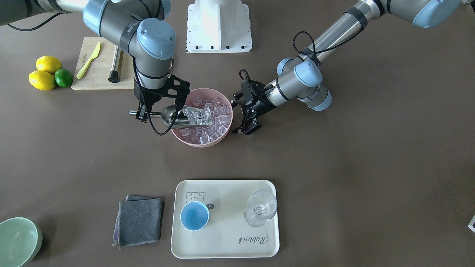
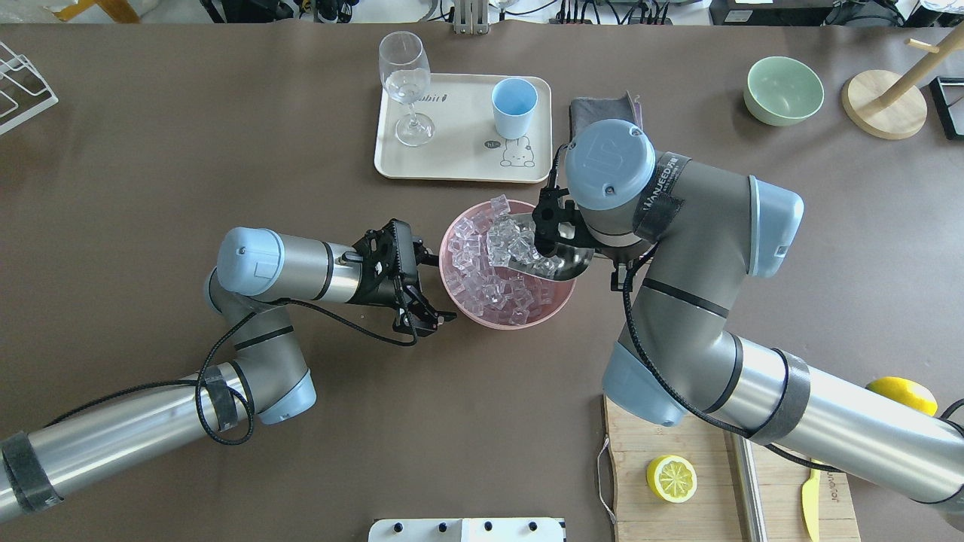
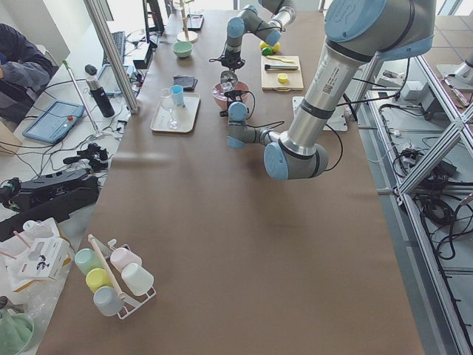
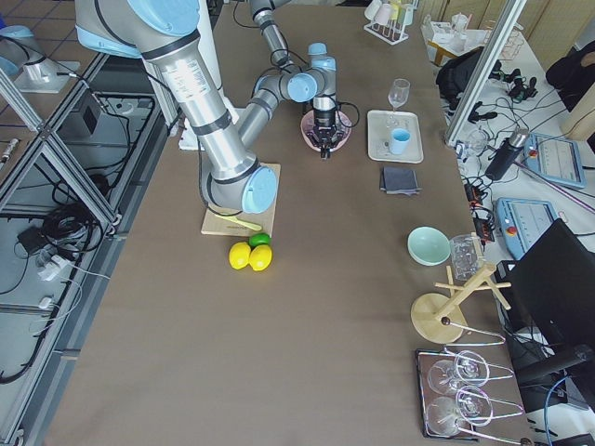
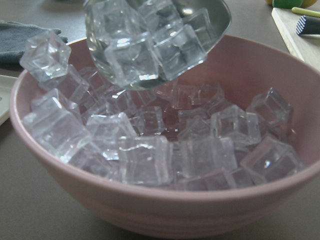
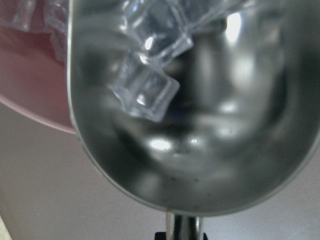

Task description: Put ice in cup with scoop

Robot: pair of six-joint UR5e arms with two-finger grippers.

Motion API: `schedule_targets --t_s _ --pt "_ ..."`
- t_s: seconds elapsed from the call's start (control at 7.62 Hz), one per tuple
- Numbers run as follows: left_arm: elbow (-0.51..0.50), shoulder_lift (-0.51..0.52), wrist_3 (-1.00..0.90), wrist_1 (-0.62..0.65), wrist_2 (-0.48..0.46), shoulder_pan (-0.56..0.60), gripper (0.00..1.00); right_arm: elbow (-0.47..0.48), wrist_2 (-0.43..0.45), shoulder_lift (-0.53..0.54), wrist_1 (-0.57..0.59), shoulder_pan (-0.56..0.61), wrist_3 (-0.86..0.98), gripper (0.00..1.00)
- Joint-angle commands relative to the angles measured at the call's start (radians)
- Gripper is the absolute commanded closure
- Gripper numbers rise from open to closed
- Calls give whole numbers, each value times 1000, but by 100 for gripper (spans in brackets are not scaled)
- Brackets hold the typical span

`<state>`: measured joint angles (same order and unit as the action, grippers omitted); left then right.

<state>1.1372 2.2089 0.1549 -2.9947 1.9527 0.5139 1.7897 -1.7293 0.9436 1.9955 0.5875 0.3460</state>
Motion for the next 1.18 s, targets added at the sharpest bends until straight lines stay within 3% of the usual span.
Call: schedule_targets --t_s 0.0,0.39,0.79,1.05 --pt "1 0 0 0 0 0 2 40 -42 14 -39 0 -7 100" --pt "-1 0 0 0 0 0 2 94 -85 41 -63 44 2 100" --pt "1 -2 0 2 3 0 2 91 -266 75 -55 226 27 100" --pt "25 -29 0 3 2 8 2 19 -417 81 -21 366 13 100"
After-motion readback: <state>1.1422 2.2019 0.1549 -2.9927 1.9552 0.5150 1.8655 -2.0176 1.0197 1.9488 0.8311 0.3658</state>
